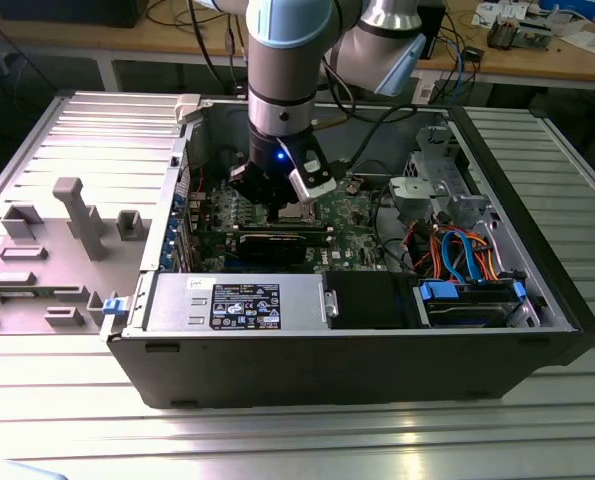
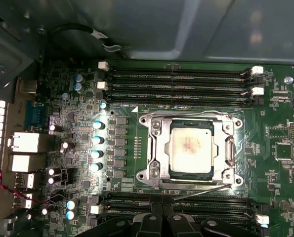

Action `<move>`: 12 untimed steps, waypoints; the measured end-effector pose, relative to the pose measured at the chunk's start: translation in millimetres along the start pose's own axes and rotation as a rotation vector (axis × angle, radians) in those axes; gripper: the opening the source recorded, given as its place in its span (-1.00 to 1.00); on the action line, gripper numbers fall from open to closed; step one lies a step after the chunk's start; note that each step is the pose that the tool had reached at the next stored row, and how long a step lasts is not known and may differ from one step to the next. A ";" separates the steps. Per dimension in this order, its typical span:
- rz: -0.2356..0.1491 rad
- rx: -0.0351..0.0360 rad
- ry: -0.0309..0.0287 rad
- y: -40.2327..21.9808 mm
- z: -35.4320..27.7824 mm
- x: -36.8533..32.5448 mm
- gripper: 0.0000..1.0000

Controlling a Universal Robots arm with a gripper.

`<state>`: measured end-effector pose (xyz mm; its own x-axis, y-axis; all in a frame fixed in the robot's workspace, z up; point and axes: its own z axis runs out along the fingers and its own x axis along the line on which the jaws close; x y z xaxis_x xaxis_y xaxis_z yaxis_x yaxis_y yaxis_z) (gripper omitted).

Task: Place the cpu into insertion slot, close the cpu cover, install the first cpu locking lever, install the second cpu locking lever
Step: 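Install the second cpu locking lever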

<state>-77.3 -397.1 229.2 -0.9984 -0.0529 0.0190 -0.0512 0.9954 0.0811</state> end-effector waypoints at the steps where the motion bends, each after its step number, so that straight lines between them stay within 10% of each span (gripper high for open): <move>1: -0.003 -0.0054 0.0002 0.0 0.5 -0.1 -0.79; 4: -0.006 -0.0297 -0.0010 -0.2 1.6 -0.1 -0.79; 12: -0.027 -0.0296 0.0011 -0.3 1.9 -0.2 -0.79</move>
<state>-77.1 -397.2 227.2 -0.9967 -0.0798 0.0175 -0.0774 0.9908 0.1110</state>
